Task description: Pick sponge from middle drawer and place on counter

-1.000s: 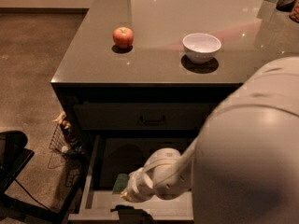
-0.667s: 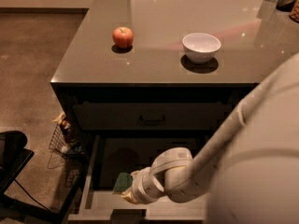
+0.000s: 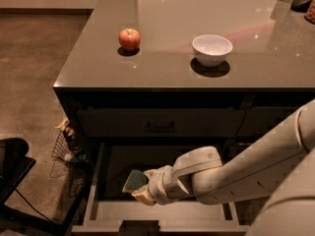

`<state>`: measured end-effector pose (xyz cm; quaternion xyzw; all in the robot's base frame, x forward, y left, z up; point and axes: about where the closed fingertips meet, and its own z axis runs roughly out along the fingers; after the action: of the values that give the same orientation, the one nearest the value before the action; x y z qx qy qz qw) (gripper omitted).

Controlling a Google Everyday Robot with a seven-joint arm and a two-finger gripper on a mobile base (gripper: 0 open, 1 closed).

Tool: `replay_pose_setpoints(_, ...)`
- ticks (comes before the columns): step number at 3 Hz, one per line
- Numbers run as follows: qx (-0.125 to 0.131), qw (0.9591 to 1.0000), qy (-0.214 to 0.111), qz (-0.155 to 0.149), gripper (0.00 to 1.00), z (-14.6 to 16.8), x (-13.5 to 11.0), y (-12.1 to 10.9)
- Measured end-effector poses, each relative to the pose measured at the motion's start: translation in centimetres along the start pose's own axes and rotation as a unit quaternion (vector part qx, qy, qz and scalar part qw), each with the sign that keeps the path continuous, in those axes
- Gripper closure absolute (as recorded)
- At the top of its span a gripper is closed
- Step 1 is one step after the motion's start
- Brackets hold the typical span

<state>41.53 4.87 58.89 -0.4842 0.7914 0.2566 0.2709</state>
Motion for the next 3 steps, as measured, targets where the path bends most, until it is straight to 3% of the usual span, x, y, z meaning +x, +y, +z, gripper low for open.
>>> replay_pose_setpoints(1, 0.004, 0.9988, -0.048, 0.008, 1.0, -1.8, -3.7, -2.0)
replay_pose_setpoints(2, 0.042, 0.9918, -0.117, 0.029, 1.0, -7.3, -9.3, -8.1)
replay_pose_setpoints(3, 0.066, 0.9843, -0.164, 0.006, 1.0, -13.2, -15.4, -11.9)
